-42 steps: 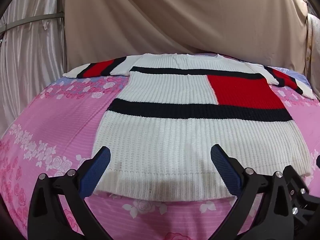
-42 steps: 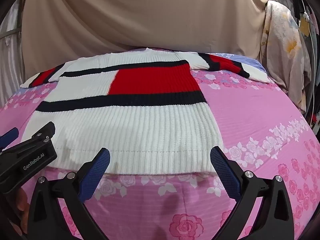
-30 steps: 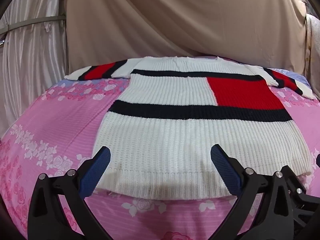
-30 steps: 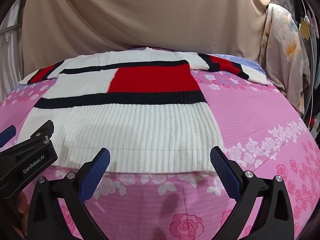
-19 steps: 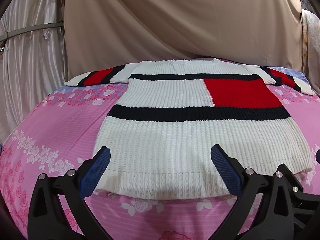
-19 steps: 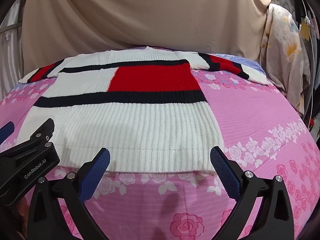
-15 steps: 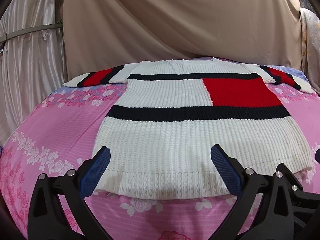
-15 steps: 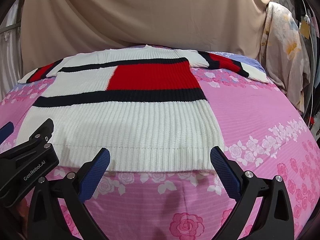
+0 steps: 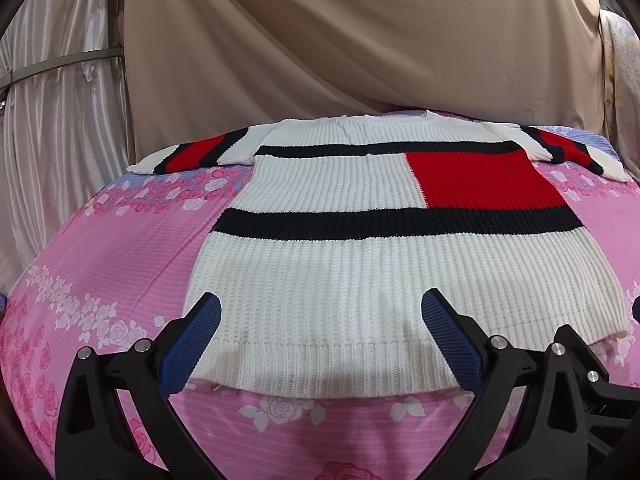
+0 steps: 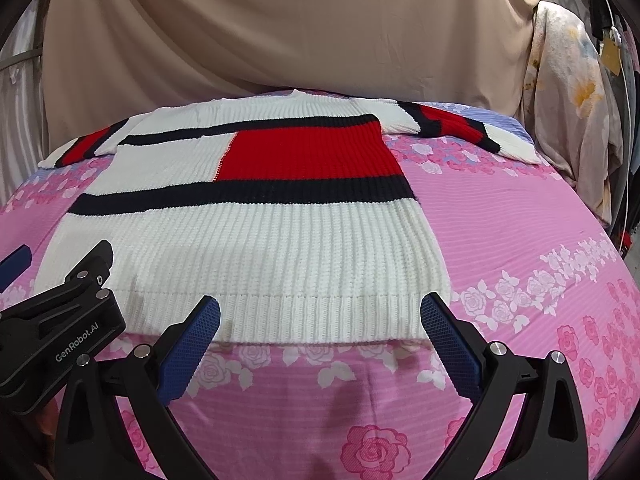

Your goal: Fold small clothes

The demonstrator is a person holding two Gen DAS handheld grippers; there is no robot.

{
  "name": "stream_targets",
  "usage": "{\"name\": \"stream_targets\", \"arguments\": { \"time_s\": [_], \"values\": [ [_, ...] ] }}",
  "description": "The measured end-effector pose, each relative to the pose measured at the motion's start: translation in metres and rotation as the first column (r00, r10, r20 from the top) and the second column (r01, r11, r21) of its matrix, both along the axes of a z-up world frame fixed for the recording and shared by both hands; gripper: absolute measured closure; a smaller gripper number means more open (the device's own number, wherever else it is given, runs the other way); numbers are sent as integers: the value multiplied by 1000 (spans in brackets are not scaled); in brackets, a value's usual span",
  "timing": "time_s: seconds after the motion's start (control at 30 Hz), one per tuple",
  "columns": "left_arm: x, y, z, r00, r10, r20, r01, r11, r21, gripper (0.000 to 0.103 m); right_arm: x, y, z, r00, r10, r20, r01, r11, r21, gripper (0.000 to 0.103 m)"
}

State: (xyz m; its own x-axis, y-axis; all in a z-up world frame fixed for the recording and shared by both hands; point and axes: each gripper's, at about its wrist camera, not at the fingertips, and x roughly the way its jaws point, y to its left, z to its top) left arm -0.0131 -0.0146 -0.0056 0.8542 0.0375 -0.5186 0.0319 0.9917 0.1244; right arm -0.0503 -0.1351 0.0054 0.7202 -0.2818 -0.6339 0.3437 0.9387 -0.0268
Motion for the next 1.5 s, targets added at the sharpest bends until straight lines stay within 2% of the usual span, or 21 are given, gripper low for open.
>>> {"name": "stream_targets", "arguments": {
  "time_s": [1.5],
  "values": [
    [2, -3, -4, 1000, -9, -15, 9, 1000, 3, 5, 1, -2, -2, 1000, -1, -2, 1, 1000, 11, 5]
  ]
}}
